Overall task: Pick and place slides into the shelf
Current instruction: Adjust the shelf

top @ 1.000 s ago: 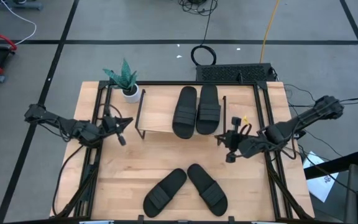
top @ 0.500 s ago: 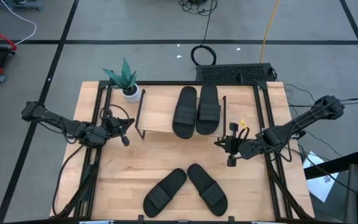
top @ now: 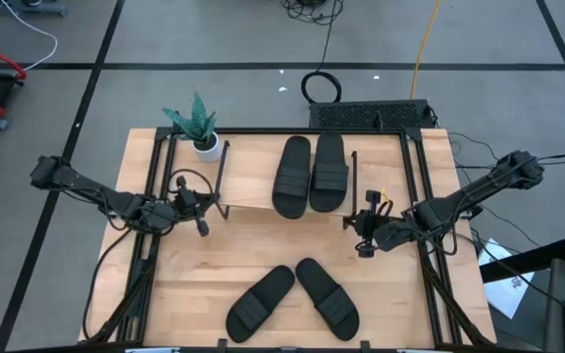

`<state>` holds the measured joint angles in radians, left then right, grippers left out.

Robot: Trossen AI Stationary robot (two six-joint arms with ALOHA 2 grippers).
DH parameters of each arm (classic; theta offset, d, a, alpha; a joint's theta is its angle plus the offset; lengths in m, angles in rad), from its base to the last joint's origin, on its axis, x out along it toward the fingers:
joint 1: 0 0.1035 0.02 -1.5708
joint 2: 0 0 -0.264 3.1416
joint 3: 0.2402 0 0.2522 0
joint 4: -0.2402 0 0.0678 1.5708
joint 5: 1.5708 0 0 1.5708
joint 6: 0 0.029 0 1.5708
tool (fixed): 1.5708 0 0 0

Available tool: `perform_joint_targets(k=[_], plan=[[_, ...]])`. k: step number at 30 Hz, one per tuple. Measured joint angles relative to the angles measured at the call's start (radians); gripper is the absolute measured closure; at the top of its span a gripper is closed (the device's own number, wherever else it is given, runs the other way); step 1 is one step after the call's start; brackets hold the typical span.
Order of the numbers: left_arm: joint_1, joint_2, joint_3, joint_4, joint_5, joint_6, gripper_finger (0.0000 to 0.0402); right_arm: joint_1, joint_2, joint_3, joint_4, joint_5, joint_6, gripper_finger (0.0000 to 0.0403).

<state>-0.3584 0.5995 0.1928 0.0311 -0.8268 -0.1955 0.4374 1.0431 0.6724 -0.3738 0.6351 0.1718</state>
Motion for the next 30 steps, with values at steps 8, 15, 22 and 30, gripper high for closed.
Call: perform_joint_targets(k=[8, 15, 22, 30], plan=[[0.0, 0.024, 0.0, 0.028, 0.043, 0.003, 0.0376, -0.015, 0.0, 0.0, -0.032, 0.046, -0.001, 0.0403], [0.0, 0.036, 0.001, 0.032, 0.068, -0.017, 0.0376, -0.042, 0.0, 0.0, -0.04, 0.044, -0.004, 0.0403], [0.0, 0.036, 0.001, 0.044, 0.097, -0.017, 0.0376, -0.053, 0.0, 0.0, -0.05, 0.043, -0.003, 0.0403], [0.0, 0.036, 0.001, 0.043, 0.1, 0.012, 0.0376, -0.053, 0.0, 0.0, -0.041, 0.043, -0.003, 0.0403]])
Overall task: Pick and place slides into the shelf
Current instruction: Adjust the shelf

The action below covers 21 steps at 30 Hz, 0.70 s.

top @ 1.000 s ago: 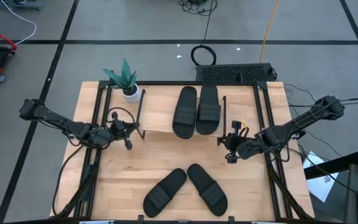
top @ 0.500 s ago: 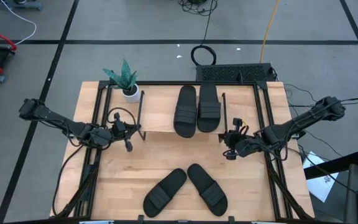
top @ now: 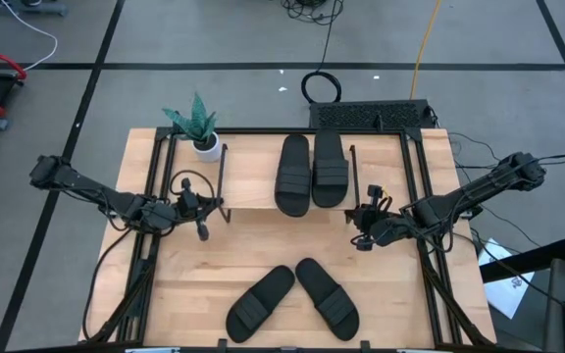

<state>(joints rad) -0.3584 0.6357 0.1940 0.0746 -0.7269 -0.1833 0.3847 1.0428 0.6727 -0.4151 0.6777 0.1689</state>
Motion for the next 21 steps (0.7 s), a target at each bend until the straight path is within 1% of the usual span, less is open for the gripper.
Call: perform_joint_targets(k=[3, 5, 7, 12, 14, 18, 21], plan=[[-0.003, -0.002, 0.0, -0.001, -0.003, 0.067, 0.0376, 0.011, 0.0, 0.0, 0.049, -0.002, -0.024, 0.0403], [-0.004, -0.003, 0.004, -0.005, -0.005, 0.098, 0.0376, 0.021, 0.0, 0.0, 0.101, -0.041, -0.056, 0.0403], [-0.004, -0.003, 0.013, -0.012, -0.007, 0.104, 0.0376, 0.03, 0.0, 0.002, 0.138, -0.061, -0.08, 0.0403], [-0.005, -0.002, 0.05, -0.028, -0.007, 0.111, 0.0376, 0.036, 0.0, 0.019, 0.143, -0.079, -0.1, 0.0403], [-0.005, -0.002, 0.068, -0.073, -0.012, 0.111, 0.0376, 0.036, -0.002, 0.024, 0.153, -0.085, -0.113, 0.0403], [-0.005, -0.002, 0.117, -0.197, -0.046, 0.093, 0.0376, 0.036, -0.017, 0.046, 0.158, -0.137, -0.137, 0.0403], [-0.005, -0.002, 0.161, -0.3, -0.037, 0.051, 0.0376, 0.036, -0.047, 0.064, 0.157, -0.202, -0.14, 0.0403]])
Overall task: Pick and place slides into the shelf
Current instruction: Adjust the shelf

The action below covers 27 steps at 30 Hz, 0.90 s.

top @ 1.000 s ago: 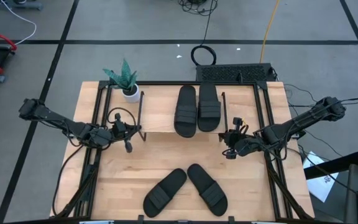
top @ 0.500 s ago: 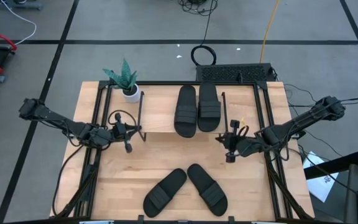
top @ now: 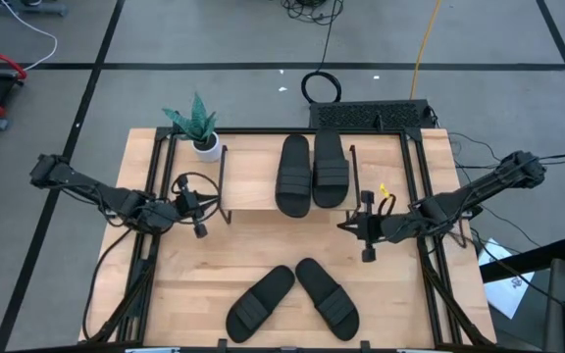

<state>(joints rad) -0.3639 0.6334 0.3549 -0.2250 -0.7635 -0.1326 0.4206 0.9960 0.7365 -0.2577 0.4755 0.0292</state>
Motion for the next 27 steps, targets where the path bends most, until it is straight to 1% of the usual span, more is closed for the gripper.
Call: perform_joint_targets(k=[3, 5, 6, 8, 11, 14, 15, 17, 19, 20, 22, 24, 27], plan=[[-0.026, 0.0, 0.036, -0.077, 0.032, -0.009, 0.0376, 0.0, -0.047, 0.013, -0.001, -0.084, -0.025, 0.0403], [-0.058, 0.0, 0.052, -0.097, 0.042, 0.002, 0.0376, 0.0, -0.091, 0.023, -0.009, -0.125, -0.027, 0.0403], [-0.078, 0.0, 0.058, -0.099, 0.045, 0.023, 0.0376, 0.0, -0.116, 0.025, -0.009, -0.143, -0.027, 0.0403], [-0.125, 0.0, 0.062, -0.076, 0.089, 0.098, 0.0377, 0.0, -0.174, 0.025, -0.017, -0.181, -0.042, 0.0403], [-0.193, 0.003, 0.062, 0.021, 0.236, 0.271, 0.0393, 0.0, -0.268, 0.025, -0.06, -0.193, -0.074, 0.0403], [-0.232, 0.021, 0.052, 0.196, 0.396, 0.47, 0.0397, -0.008, -0.35, 0.009, -0.064, -0.189, -0.103, 0.0403], [-0.24, 0.026, 0.051, 0.237, 0.427, 0.516, 0.0395, -0.015, -0.37, -0.002, -0.059, -0.189, -0.115, 0.0403], [-0.248, 0.032, 0.05, 0.303, 0.431, 0.571, 0.0396, -0.029, -0.398, -0.017, -0.06, -0.191, -0.122, 0.0403], [-0.247, 0.034, 0.05, 0.335, 0.408, 0.564, 0.04, -0.041, -0.413, -0.032, -0.078, -0.189, -0.113, 0.0403], [-0.242, 0.034, 0.05, 0.331, 0.392, 0.531, 0.04, -0.049, -0.419, -0.042, -0.095, -0.182, -0.105, 0.0403], [-0.227, 0.034, 0.05, 0.301, 0.368, 0.435, 0.0398, -0.062, -0.426, -0.07, -0.109, -0.113, -0.076, 0.0403], [-0.209, 0.048, 0.05, 0.259, 0.357, 0.334, 0.0398, -0.074, -0.43, -0.096, -0.158, -0.029, -0.033, 0.0403], [-0.191, 0.098, 0.048, 0.223, 0.326, 0.222, 0.04, -0.092, -0.429, -0.123, -0.222, 0.049, 0.019, 0.0403]])
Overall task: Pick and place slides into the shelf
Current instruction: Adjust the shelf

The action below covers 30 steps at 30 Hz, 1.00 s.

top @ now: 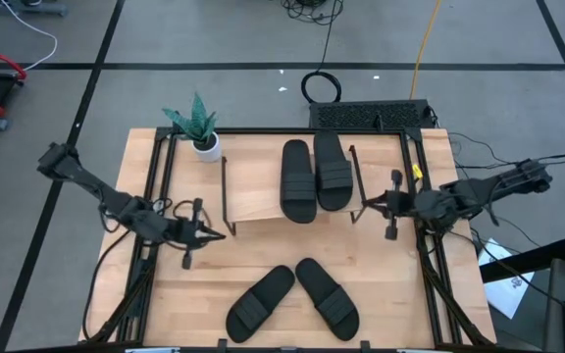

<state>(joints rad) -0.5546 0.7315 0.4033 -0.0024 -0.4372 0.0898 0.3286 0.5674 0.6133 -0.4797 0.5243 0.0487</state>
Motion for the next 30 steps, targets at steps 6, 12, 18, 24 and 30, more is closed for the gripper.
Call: perform_joint_targets(k=[6, 12, 18, 24, 30], plan=[[0.024, 0.136, 0.0, 0.035, -0.011, -0.089, 0.04, -0.005, -0.005, -0.018, -0.018, 0.122, 0.036, 0.0403], [0.051, 0.22, 0.0, 0.056, -0.083, -0.104, 0.04, -0.008, -0.007, -0.018, -0.081, 0.15, 0.097, 0.0403], [0.065, 0.217, 0.0, 0.031, -0.11, -0.11, 0.04, -0.008, 0.005, -0.041, -0.117, 0.128, 0.169, 0.0403], [0.065, 0.191, 0.0, -0.02, -0.156, -0.118, 0.0395, -0.008, 0.013, -0.089, -0.058, 0.088, 0.178, 0.0403], [0.075, 0.175, 0.0, -0.034, -0.166, -0.115, 0.0399, -0.008, 0.018, -0.106, -0.009, 0.052, 0.176, 0.0403]])
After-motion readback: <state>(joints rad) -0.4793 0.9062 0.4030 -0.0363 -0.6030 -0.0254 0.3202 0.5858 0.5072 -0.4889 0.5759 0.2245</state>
